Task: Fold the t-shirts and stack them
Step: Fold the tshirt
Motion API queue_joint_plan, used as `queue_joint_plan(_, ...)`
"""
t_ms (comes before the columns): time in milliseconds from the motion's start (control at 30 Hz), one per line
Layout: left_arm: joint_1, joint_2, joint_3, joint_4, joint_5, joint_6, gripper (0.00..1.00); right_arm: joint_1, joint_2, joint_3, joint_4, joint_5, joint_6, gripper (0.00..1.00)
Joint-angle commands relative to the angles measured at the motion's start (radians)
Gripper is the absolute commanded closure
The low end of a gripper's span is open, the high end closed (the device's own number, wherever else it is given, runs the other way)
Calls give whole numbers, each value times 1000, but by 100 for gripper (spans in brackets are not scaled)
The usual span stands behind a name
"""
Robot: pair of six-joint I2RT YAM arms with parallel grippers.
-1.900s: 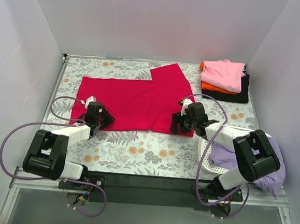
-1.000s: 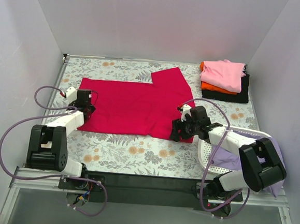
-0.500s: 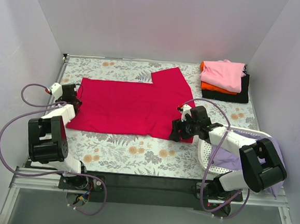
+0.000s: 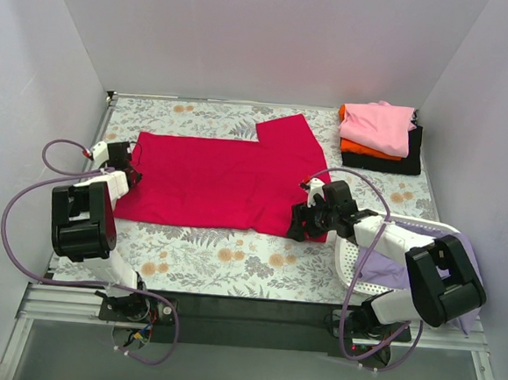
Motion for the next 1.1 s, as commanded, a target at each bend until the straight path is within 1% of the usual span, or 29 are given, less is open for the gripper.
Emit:
queue_joint_plan(0,7,-6,32,-4,8,12,78,5,-19,-10,17,-8,2,39)
queue_joint_plan(200,7,-29,17,-15,19,7,82,5,-18,-10,16,-2,2,39)
queue_joint_plan(333,9,-28,15,-25,28,12,82,5,-19,-13,17,-6,2,39)
queue_joint_plan(433,7,-20,11,-29,48,16,86,5,-22,-16,17,-5,4,39)
queue_joint_plan(467,7,-19,11,-30,51,18,90,5,-24,-16,17,-5,4,39)
queue_joint_plan(500,7,-22,9,-30,52,19,97,5,-27,-18,17,-3,4,39)
queue_joint_plan(533,7,-23,8,-32,53,18,100,5,-27,-20,17,-2,4,39)
queue_joint_plan(733,7,-48,17,-42,36,12,100,5,-42,-29,17,1,5,39)
queue_joint_plan(1067,14,-114,25,-87,-82,29,100,5,-18,-27,17,5,7,39)
